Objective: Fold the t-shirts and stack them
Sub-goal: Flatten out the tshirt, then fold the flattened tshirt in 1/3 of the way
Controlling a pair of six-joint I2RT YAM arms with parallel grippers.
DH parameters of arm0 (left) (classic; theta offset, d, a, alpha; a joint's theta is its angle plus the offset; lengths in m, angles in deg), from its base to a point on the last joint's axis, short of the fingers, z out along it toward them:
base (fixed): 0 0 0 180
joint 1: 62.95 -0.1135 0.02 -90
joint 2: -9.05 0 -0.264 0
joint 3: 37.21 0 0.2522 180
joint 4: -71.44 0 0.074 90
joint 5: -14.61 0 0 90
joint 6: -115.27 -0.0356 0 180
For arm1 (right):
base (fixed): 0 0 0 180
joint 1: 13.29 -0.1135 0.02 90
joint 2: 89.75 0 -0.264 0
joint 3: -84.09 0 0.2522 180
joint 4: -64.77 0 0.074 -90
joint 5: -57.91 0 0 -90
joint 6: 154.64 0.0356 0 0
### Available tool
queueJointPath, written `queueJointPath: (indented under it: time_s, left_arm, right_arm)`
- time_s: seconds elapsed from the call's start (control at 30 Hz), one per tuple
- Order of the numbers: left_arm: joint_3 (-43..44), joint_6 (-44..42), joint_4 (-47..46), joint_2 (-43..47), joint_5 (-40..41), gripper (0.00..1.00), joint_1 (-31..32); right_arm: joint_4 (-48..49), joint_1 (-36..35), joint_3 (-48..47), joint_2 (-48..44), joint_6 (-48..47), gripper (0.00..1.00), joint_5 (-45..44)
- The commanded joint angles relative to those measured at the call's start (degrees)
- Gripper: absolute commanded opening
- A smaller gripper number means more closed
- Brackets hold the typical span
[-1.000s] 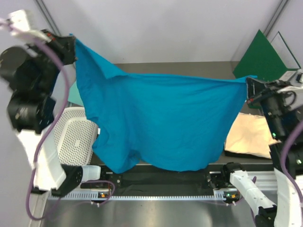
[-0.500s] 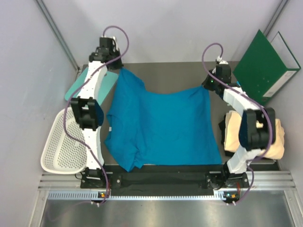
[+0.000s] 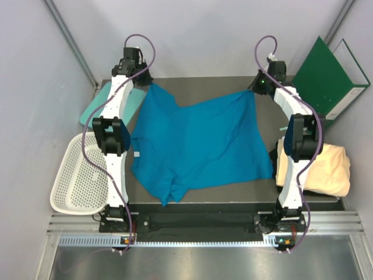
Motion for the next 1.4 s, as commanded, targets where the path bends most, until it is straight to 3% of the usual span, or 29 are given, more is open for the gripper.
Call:
queueJointPath:
  time_s: [0.0,0.1,0.33,0.5,0.9,1.37]
  left_arm:
    - [2.4,2.0,-1.7,8.6,-0.9,0.0,-1.0]
    - [0.2,1.8,0.7,11.4,-1.1,0.0,-1.0]
    - [-17.8,3.6,2.0,21.1,-3.3,0.0,-0.8]
    - [-26.8,4.2,2.4,28.5,-0.2,0.0,-0.4]
    - [-36.3,5.0,7.1,35.4,3.9,0.0,-0.4]
    - [-43.5,3.7,14.3,43.0,6.6,0.0,-0.5]
  right_arm:
    - [-3.7,1.6,-5.7,-1.0,-0.4,0.0,2.2]
    - [-4.5,1.6,-4.5,-2.4,-0.7,0.0,2.7]
    - [-6.6,3.7,1.4,-4.0,-0.4,0.0,5.1]
    - [-7.3,4.2,5.5,-5.7,0.0,0.0,6.1]
    - [-7.0,4.4,15.7,-9.9,-0.6,0.0,6.7]
    - [-9.0,4.5,14.1,-7.0,-1.7,0.0,6.6]
